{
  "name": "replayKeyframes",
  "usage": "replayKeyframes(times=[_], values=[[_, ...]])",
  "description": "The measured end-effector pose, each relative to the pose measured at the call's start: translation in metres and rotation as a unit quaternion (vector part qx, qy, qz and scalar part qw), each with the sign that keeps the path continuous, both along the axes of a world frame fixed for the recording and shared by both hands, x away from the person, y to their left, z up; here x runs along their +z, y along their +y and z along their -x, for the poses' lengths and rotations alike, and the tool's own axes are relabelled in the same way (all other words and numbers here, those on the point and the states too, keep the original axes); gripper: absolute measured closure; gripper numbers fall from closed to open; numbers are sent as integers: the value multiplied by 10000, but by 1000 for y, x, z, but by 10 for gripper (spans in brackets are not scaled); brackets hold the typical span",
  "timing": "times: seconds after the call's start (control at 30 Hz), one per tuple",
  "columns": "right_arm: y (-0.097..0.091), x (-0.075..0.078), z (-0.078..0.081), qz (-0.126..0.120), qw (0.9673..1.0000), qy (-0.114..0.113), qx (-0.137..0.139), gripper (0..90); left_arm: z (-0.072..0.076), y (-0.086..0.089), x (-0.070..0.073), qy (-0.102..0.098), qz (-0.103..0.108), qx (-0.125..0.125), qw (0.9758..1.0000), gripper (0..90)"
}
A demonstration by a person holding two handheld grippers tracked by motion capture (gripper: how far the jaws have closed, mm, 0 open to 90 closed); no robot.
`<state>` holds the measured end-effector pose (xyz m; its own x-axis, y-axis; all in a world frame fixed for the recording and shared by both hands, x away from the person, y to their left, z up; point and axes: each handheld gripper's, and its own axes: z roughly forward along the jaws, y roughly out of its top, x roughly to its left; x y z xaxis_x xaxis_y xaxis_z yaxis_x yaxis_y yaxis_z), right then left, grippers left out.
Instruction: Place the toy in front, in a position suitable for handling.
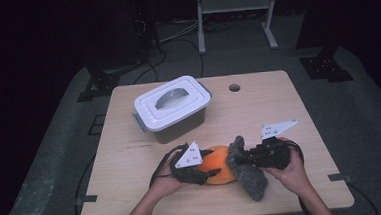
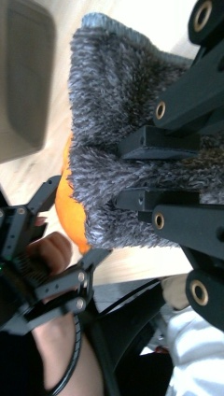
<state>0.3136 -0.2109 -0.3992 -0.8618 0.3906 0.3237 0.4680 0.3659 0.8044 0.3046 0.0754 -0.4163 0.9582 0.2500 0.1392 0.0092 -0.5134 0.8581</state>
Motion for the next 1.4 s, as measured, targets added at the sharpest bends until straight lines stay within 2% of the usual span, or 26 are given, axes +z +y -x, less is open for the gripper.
replayKeyframes(times=[0.07,0.1,0.17,0.27,0.33,0.47,0.53,0.6,0.67,0.73,0.77,0.83,0.9,0.97,1.0,1.13,1.17,1.27,1.3,1.4], values=[[4,-8,-1,110,9999,87,57,765,-3,0,1,306,7,-17,9995,274],[6,-10,-1,138,9998,109,95,765,-4,0,1,386,51,6,9992,222],[6,-12,-1,138,9997,152,139,764,-7,2,1,583,136,59,9982,185],[4,-14,0,184,9996,176,133,761,-9,4,-2,614,53,74,9981,223],[0,-17,-1,254,9994,225,85,760,-9,7,-3,652,85,46,9978,235],[-11,-21,-5,418,9985,318,-130,759,-11,10,-6,739,99,-79,9972,241],[-12,-15,-3,303,9991,243,-186,759,-10,9,-6,713,96,-127,9973,241],[-7,-5,0,-16,9998,129,-121,759,-8,6,-6,676,56,-203,9975,239],[2,1,3,-2,10000,-30,-20,757,-7,5,-6,642,33,-225,9977,235],[12,-1,4,152,9998,-55,76,756,-9,6,-5,651,29,-248,9976,202],[15,-4,4,217,9997,-37,98,756,-10,7,-5,676,56,-222,9974,185],[15,-9,3,142,9998,50,112,757,-11,9,-2,792,117,-183,9966,136],[11,-10,2,163,9998,46,82,756,-14,13,0,875,91,-53,9961,85],[6,-12,2,151,9998,91,37,756,-17,16,-2,1057,80,-72,9943,88],[3,-13,1,146,9998,123,17,756,-18,17,-4,1148,67,-107,9933,122],[-4,-15,0,281,9994,184,-67,756,-16,17,-5,1073,-1,-164,9941,203],[-6,-8,4,307,9995,52,-99,757,-15,16,-4,976,-34,-167,9951,212],[-1,3,9,151,9998,-90,-30,757,-13,12,-3,906,20,-193,9957,218],[6,7,11,167,9996,-207,34,755,-12,10,-3,879,16,-216,9959,217],[22,9,14,443,9983,-351,158,745,-12,10,-3,840,-88,-217,9962,211]])
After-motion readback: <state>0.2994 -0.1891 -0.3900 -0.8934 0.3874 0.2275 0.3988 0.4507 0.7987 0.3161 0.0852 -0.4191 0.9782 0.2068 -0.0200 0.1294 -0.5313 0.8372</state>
